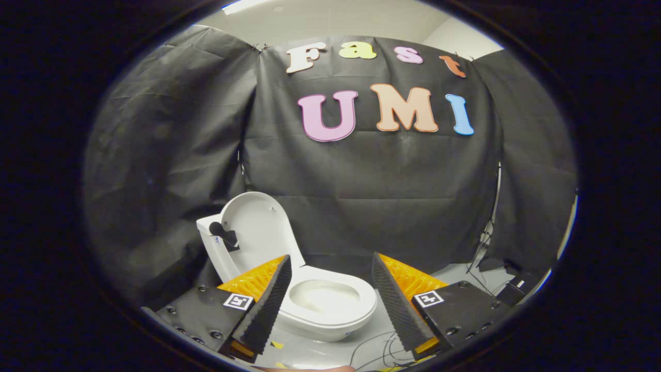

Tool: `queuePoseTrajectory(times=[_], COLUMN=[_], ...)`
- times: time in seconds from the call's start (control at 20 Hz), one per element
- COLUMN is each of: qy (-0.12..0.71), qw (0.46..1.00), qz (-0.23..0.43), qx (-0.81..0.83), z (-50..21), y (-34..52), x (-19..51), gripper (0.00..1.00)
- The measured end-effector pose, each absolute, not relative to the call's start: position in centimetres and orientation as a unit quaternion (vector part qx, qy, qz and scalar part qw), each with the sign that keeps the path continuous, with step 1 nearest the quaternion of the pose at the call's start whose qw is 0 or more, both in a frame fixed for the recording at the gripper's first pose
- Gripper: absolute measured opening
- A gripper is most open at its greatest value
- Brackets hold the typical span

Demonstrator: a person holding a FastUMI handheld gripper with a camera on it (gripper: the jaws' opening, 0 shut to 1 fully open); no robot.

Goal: Open the toilet lid.

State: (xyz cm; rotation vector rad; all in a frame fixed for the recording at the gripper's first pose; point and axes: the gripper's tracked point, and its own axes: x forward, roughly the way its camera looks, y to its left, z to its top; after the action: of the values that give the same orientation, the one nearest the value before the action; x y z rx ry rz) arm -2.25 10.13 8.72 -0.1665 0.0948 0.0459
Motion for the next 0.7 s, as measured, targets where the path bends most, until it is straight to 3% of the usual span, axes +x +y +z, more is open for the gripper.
queuePoseTrajectory(times=[0.7], qy=[0.074], qw=[0.993], qz=[0.028], qx=[-0.083], z=[6.0], y=[9.8], x=[-1.9], gripper=[0.97])
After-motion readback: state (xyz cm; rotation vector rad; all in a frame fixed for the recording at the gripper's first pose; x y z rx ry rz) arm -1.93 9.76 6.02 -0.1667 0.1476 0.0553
